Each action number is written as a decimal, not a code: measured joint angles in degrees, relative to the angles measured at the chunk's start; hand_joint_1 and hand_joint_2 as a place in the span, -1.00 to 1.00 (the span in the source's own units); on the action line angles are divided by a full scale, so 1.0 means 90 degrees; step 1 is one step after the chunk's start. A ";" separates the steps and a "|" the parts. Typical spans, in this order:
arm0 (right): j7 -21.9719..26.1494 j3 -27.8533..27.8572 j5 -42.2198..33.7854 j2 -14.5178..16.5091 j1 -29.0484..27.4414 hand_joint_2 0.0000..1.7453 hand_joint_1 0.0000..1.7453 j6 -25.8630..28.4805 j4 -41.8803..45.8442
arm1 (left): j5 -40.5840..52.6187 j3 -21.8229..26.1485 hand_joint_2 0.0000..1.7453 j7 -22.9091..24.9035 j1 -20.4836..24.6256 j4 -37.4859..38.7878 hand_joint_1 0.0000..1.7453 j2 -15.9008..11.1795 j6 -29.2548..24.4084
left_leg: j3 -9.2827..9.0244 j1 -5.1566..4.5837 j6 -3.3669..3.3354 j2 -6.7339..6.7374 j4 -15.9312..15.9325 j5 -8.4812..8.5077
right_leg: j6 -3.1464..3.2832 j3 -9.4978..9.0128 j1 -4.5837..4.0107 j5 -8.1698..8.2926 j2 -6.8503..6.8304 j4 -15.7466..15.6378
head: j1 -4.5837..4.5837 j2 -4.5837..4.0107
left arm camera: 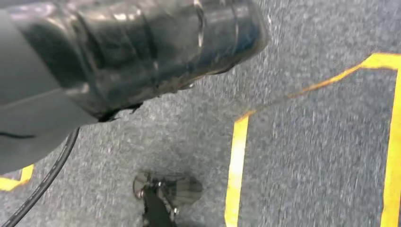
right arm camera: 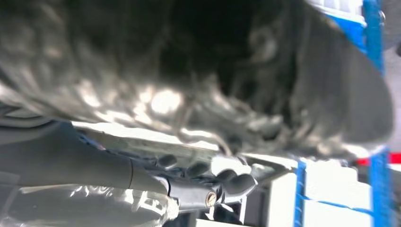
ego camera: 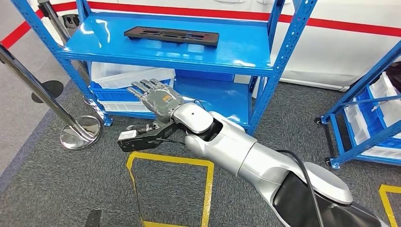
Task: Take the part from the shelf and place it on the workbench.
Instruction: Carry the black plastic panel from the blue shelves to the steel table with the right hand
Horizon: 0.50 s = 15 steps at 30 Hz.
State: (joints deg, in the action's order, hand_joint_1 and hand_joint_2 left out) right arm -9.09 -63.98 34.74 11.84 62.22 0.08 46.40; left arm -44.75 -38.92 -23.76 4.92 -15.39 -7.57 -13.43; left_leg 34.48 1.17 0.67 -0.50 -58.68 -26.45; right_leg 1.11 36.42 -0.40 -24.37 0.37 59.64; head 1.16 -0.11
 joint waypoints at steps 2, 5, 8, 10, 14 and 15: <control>0.0000 0.0000 -0.0002 -0.0001 0.0009 -1.00 -1.00 0.0001 -0.0005 | -0.0022 -0.0001 -1.00 0.0019 0.0002 0.0000 -1.00 -0.0001 -0.0004 | 0.0052 0.0009 0.0066 0.0021 -0.0154 -0.0108 | 0.0054 -0.0078 0.0030 0.0004 0.0000 -0.0091 | 0.0006 0.0000; 0.0000 0.0000 -0.0003 0.0002 0.0011 -1.00 -1.00 -0.0005 -0.0008 | -0.0039 -0.0001 -1.00 0.0024 0.0007 0.0000 -1.00 -0.0021 -0.0013 | 0.0572 0.0012 0.0119 0.0033 -0.1187 -0.0535 | 0.0123 -0.0180 0.0035 -0.0035 -0.0013 -0.0138 | 0.0014 0.0000; 0.0003 0.0000 -0.0007 0.0003 -0.0033 -1.00 -1.00 -0.0008 -0.0027 | -0.0053 -0.0001 -1.00 0.0022 -0.0022 0.0000 -1.00 -0.0036 -0.0015 | 0.0911 0.0012 0.0129 0.0034 -0.1577 -0.0403 | 0.0136 -0.0266 0.0027 -0.0125 -0.0008 -0.0114 | 0.0013 0.0000; 0.0008 0.0000 -0.0010 0.0003 -0.0035 -1.00 -1.00 -0.0008 -0.0035 | -0.0063 -0.0001 -1.00 0.0022 -0.0026 0.0000 -1.00 -0.0046 -0.0018 | 0.0658 0.0012 0.0107 0.0039 -0.0864 0.0096 | 0.0109 -0.0358 0.0030 -0.0221 -0.0002 -0.0085 | 0.0014 0.0000; 0.0012 0.0000 -0.0012 0.0003 -0.0005 -1.00 -1.00 -0.0008 -0.0042 | -0.0096 -0.0003 -1.00 0.0007 -0.0006 0.0002 -1.00 -0.0060 -0.0034 | 0.0231 -0.0047 -0.0015 0.0039 -0.0015 0.0255 | -0.0009 -0.0431 -0.0013 -0.0328 0.0001 -0.0058 | 0.0004 0.0000; 0.0012 0.0000 -0.0012 0.0003 -0.0004 -1.00 -1.00 -0.0008 -0.0042 | -0.0101 -0.0003 -1.00 0.0002 -0.0007 0.0002 -1.00 -0.0061 -0.0039 | 0.0203 -0.0038 -0.0054 0.0034 0.0021 0.0229 | -0.0036 -0.0444 -0.0016 -0.0338 0.0000 -0.0056 | 0.0002 0.0000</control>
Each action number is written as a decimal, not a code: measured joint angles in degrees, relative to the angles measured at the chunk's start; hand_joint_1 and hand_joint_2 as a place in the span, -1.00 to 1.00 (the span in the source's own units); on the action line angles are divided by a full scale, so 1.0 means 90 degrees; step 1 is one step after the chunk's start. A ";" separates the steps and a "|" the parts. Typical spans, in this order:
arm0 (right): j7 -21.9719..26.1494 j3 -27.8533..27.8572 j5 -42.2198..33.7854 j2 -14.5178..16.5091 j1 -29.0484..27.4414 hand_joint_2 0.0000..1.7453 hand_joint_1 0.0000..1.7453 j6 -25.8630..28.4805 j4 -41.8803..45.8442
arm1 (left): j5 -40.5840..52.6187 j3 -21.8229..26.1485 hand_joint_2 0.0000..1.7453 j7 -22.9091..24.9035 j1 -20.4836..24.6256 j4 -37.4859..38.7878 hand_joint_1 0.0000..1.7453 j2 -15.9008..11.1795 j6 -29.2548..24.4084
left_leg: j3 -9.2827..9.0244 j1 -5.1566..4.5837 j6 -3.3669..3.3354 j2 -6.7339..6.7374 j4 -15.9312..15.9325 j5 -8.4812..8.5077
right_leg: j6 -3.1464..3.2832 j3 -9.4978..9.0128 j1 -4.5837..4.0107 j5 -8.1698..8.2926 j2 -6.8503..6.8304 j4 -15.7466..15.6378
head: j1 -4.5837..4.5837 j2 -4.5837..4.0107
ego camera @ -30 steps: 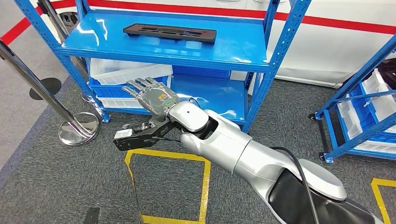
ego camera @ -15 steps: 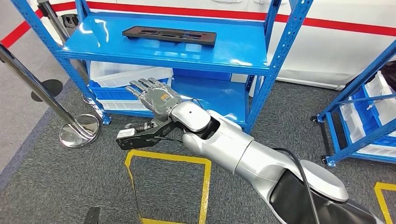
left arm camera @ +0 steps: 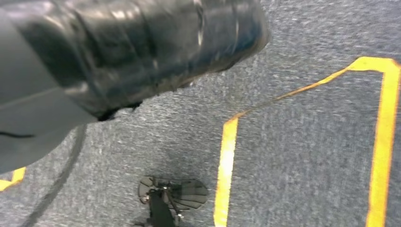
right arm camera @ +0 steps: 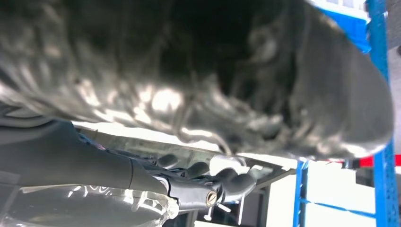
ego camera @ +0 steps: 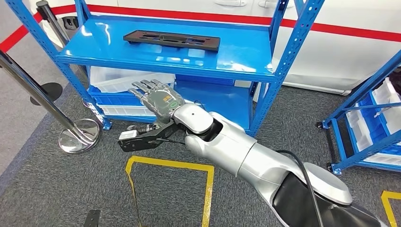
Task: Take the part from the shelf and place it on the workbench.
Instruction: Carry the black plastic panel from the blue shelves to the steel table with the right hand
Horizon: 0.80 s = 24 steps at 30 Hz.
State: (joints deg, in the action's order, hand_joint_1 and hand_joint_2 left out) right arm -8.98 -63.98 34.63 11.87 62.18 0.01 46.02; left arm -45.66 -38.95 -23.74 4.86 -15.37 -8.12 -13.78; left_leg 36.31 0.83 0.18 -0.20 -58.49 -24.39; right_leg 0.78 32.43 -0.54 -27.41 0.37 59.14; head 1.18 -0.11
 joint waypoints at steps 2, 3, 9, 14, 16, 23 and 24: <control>0.0000 0.0000 -0.0001 0.0000 0.0008 -1.00 -1.00 -0.0001 0.0000 | -0.0009 0.0000 -1.00 -0.0004 -0.0017 0.0001 -1.00 0.0000 -0.0004 | -0.0083 0.0027 -0.0065 -0.0006 0.0035 -0.0034 | -0.0057 0.0038 0.0004 -0.0082 -0.0003 0.0157 | -0.0007 0.0000; 0.0000 0.0000 -0.0001 0.0000 0.0018 -1.00 -1.00 -0.0001 0.0000 | -0.0011 0.0000 -1.00 -0.0005 -0.0018 0.0001 -1.00 0.0000 -0.0005 | -0.0135 0.0039 -0.0100 -0.0009 0.0049 -0.0056 | -0.0091 0.0160 0.0012 -0.0189 -0.0006 0.0402 | -0.0010 0.0000; 0.0000 0.0000 -0.0001 -0.0015 -0.0043 -1.00 -1.00 -0.0001 -0.0018 | -0.0012 0.0000 -1.00 -0.0007 -0.0029 0.0000 -1.00 0.0000 -0.0006 | -0.0420 0.0039 -0.0157 -0.0019 0.0055 -0.0291 | -0.0144 0.1156 0.0067 -0.0205 -0.0013 0.1543 | -0.0019 0.0000; 0.0004 0.0000 -0.0001 -0.0032 -0.0036 -1.00 -1.00 -0.0002 -0.0024 | -0.0012 -0.0002 -1.00 -0.0008 -0.0013 -0.0002 -1.00 0.0002 -0.0005 | -0.0657 0.0039 -0.0017 -0.0025 0.0073 -0.0510 | 0.0042 0.0689 -0.0022 0.0513 -0.0007 0.0064 | -0.0004 0.0000; 0.0004 0.0000 -0.0001 -0.0033 -0.0034 -1.00 -1.00 -0.0002 -0.0024 | -0.0012 -0.0002 -1.00 -0.0008 -0.0009 -0.0001 -1.00 0.0000 -0.0005 | -0.0710 0.0036 0.0063 -0.0017 0.0062 -0.0561 | 0.0121 0.0591 -0.0017 0.0492 -0.0005 -0.0013 | -0.0012 0.0000; 0.0005 0.0000 -0.0007 -0.0032 -0.0023 -1.00 -1.00 -0.0007 -0.0030 | -0.0061 -0.0003 -1.00 -0.0008 0.0001 0.0000 -1.00 -0.0010 -0.0018 | 0.0356 0.0049 0.0177 -0.0010 -0.1625 -0.1061 | 0.0259 0.0196 0.0009 0.0236 0.0010 -0.0081 | 0.0027 0.0000; 0.0005 0.0000 -0.0009 -0.0033 -0.0034 -1.00 -1.00 -0.0008 -0.0032 | -0.0076 -0.0003 -1.00 -0.0008 -0.0017 0.0000 -1.00 -0.0016 -0.0021 | 0.0434 0.0049 0.0175 -0.0010 -0.1541 -0.0899 | 0.0253 0.0121 0.0006 0.0169 0.0021 -0.0070 | 0.0026 0.0000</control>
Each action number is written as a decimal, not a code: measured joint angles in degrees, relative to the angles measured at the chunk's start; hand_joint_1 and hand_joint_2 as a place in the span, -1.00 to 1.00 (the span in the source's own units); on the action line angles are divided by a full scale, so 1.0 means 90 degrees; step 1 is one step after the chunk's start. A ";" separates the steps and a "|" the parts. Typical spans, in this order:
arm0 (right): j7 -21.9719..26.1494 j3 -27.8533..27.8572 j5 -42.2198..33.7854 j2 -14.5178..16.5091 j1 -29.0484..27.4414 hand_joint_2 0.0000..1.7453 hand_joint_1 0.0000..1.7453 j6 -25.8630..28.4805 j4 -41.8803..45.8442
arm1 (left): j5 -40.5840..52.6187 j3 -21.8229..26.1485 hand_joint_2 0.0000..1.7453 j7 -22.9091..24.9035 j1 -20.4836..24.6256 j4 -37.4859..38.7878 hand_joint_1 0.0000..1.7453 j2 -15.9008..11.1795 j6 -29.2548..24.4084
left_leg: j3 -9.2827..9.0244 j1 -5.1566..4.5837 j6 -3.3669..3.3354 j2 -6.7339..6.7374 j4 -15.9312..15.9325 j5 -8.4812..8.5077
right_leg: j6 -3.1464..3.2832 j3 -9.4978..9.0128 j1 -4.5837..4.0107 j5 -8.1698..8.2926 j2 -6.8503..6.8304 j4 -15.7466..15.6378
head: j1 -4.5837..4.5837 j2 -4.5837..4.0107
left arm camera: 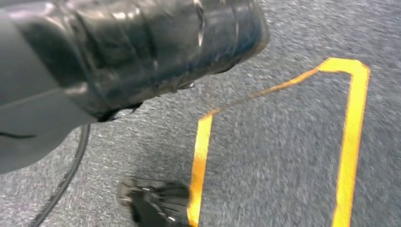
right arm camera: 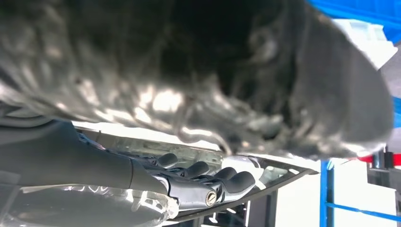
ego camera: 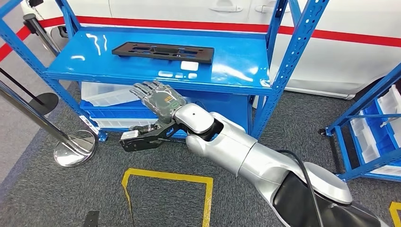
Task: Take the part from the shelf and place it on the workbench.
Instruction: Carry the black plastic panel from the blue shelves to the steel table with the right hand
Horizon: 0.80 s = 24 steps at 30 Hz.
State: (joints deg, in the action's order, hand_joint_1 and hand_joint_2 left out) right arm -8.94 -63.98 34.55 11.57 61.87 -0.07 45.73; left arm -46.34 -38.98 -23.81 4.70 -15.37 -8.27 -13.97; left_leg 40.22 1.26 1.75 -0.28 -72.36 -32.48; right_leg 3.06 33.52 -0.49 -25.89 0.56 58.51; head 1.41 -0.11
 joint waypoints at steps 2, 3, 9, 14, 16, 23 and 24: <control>0.0000 0.0000 -0.0007 -0.0001 -0.0005 -1.00 -1.00 -0.0004 0.0000 | -0.0027 -0.0001 -1.00 -0.0005 -0.0022 0.0001 -1.00 -0.0018 -0.0004 | -0.0113 -0.0003 -0.0026 0.0003 0.0704 0.0630 | -0.0030 -0.0168 0.0001 -0.0148 0.0012 0.0022 | 0.0000 0.0000; 0.0000 0.0000 -0.0015 -0.0003 -0.0004 -1.00 -1.00 -0.0010 -0.0002 | -0.0045 0.0000 -1.00 -0.0008 -0.0021 0.0003 -1.00 -0.0028 -0.0004 | -0.0178 -0.0020 -0.0041 0.0007 0.1037 0.0862 | -0.0054 -0.0241 -0.0002 -0.0214 0.0009 0.0029 | -0.0004 0.0000; -0.0013 0.0000 -0.0033 -0.0002 0.0027 -1.00 -1.00 -0.0020 -0.0013 | -0.0128 0.0001 -1.00 -0.0046 -0.0028 0.0028 -1.00 -0.0042 -0.0007 | -0.0387 -0.0050 -0.0249 0.0035 0.1569 0.0930 | -0.0259 -0.0301 -0.0029 -0.0460 0.0005 0.0198 | -0.0022 0.0000; -0.0160 0.0000 0.0247 -0.0009 -0.0036 -1.00 -1.00 0.0223 -0.0038 | -0.0129 0.0001 -1.00 -0.0021 0.0015 0.0032 -1.00 -0.0041 -0.0012 | -0.0638 -0.0044 -0.0331 0.0014 0.1592 0.0755 | -0.0383 0.0703 0.0043 -0.0939 -0.0015 0.1715 | -0.0033 0.0000; -0.0214 0.0000 0.0340 -0.0014 -0.0106 -1.00 -1.00 0.0310 -0.0065 | -0.0128 0.0001 -1.00 0.0000 0.0004 0.0032 -1.00 -0.0040 -0.0012 | -0.0785 -0.0044 -0.0329 -0.0001 0.1591 0.0641 | -0.0360 0.0853 0.0050 -0.0619 -0.0015 0.1533 | -0.0034 0.0000; -0.0243 0.0001 0.0379 -0.0001 -0.0126 -1.00 -1.00 0.0420 -0.0120 | -0.0126 0.0001 -1.00 0.0027 0.0008 0.0032 -1.00 -0.0021 -0.0007 | -0.1041 -0.0025 -0.0157 -0.0023 0.1582 0.0384 | -0.0090 0.0467 -0.0045 0.0328 -0.0006 0.0101 | -0.0031 0.0000; -0.0240 0.0002 0.0390 0.0005 -0.0118 -1.00 -1.00 0.0446 -0.0124 | -0.0123 0.0001 -1.00 0.0030 0.0008 0.0032 -1.00 -0.0016 -0.0005 | -0.1026 -0.0022 -0.0141 -0.0016 0.1504 0.0352 | -0.0062 0.0412 -0.0028 0.0319 -0.0006 0.0050 | -0.0029 0.0000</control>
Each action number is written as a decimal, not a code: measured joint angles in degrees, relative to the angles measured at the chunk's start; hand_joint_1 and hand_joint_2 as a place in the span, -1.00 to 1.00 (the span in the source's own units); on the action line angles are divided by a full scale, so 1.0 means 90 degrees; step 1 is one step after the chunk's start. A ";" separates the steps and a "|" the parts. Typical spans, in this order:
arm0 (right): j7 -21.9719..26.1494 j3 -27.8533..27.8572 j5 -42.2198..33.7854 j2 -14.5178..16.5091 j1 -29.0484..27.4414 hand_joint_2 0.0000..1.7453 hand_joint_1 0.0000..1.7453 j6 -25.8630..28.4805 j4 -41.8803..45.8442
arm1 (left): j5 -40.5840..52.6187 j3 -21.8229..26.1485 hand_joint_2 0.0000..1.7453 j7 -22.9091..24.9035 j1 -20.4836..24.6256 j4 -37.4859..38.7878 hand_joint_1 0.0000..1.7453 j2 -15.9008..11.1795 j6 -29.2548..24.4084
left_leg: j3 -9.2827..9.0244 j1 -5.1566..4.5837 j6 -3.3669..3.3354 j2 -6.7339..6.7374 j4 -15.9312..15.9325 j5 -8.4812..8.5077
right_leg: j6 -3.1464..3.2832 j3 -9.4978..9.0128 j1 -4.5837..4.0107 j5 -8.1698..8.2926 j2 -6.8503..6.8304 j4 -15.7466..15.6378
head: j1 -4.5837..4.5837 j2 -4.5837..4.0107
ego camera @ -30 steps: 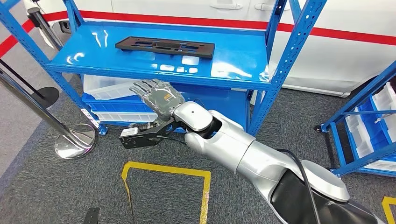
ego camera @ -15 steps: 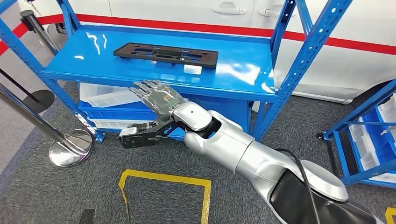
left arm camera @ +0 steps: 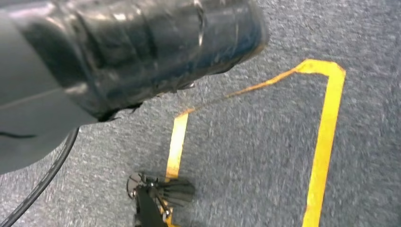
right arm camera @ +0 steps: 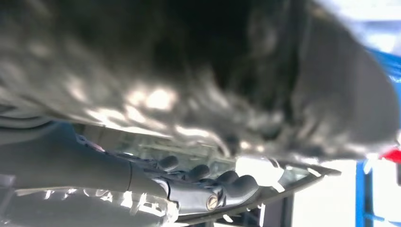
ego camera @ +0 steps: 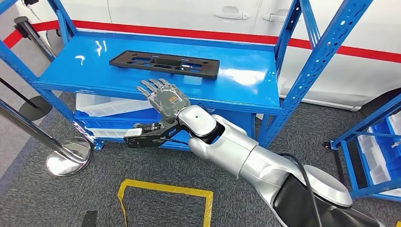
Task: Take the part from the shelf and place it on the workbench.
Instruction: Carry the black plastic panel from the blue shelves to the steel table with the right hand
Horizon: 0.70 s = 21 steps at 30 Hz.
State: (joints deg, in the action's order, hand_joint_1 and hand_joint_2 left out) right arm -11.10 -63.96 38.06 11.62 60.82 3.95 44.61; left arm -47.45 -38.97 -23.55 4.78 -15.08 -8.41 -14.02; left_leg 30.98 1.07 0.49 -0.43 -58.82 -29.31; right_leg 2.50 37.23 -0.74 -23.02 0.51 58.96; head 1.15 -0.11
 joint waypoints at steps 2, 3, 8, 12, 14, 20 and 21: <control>0.0005 0.0001 0.0037 0.0027 0.0040 -1.00 -1.00 0.0036 -0.0007 | 0.0011 0.0000 -1.00 0.0001 0.0020 0.0000 -1.00 0.0007 0.0007 | 0.0247 0.0011 0.0044 0.0008 -0.0474 -0.0180 | 0.0044 -0.0116 0.0040 -0.0009 -0.0001 -0.0083 | 0.0013 0.0000; 0.0007 0.0001 0.0061 0.0041 0.0057 -1.00 -1.00 0.0042 -0.0015 | 0.0017 0.0000 -1.00 0.0001 0.0029 0.0000 -1.00 0.0009 0.0011 | 0.0472 0.0013 0.0074 0.0010 -0.0868 -0.0310 | 0.0061 -0.0148 0.0042 -0.0025 -0.0001 -0.0098 | 0.0018 0.0000; 0.0075 0.0001 0.0131 0.0116 0.0058 -1.00 -1.00 0.0054 -0.0097 | 0.0057 -0.0002 -1.00 -0.0009 0.0007 0.0000 -1.00 0.0009 0.0030 | 0.0963 0.0037 0.0181 0.0015 -0.1099 0.0025 | 0.0073 -0.0249 0.0052 -0.0148 0.0027 -0.0046 | 0.0024 0.0000; 0.0160 0.0001 0.0235 0.0224 0.0114 -1.00 -1.00 0.0108 -0.0169 | 0.0058 -0.0006 -1.00 -0.0023 0.0039 0.0000 -1.00 0.0010 0.0032 | 0.0615 -0.0009 0.0097 0.0021 0.0024 0.0489 | -0.0036 -0.0244 0.0032 -0.0257 0.0037 0.0054 | 0.0031 0.0000; 0.0166 0.0001 0.0248 0.0257 0.0130 -1.00 -1.00 0.0123 -0.0198 | 0.0057 -0.0007 -1.00 -0.0025 0.0037 0.0000 -1.00 0.0016 0.0032 | 0.0587 -0.0008 -0.0001 0.0016 0.0047 0.0528 | -0.0097 -0.0242 0.0010 -0.0287 0.0032 0.0063 | 0.0028 0.0000; 0.0172 0.0001 0.0329 0.0279 0.0151 -1.00 -1.00 0.0134 -0.0273 | 0.0058 -0.0007 -1.00 -0.0030 0.0035 0.0000 -1.00 0.0033 0.0037 | 0.0520 0.0031 -0.0119 0.0023 0.0105 0.0542 | -0.0260 0.0438 0.0069 -0.1061 0.0010 0.1570 | -0.0009 0.0000; 0.0174 0.0001 0.0348 0.0280 0.0140 -1.00 -1.00 0.0133 -0.0288 | 0.0058 -0.0007 -1.00 -0.0029 0.0033 0.0000 -1.00 0.0034 0.0041 | 0.0516 0.0029 -0.0123 0.0022 0.0102 0.0536 | -0.0259 0.0538 0.0077 -0.1067 0.0010 0.1747 | -0.0009 0.0000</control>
State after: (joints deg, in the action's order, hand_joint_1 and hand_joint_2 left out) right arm -9.54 -63.95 41.20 14.14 62.08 5.15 42.01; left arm -46.93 -39.04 -23.81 5.07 -15.08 -8.10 -13.65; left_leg 35.62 1.33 -0.62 -0.23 -57.90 -24.49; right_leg 0.17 42.07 -0.04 -32.62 0.60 74.68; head 1.08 -0.11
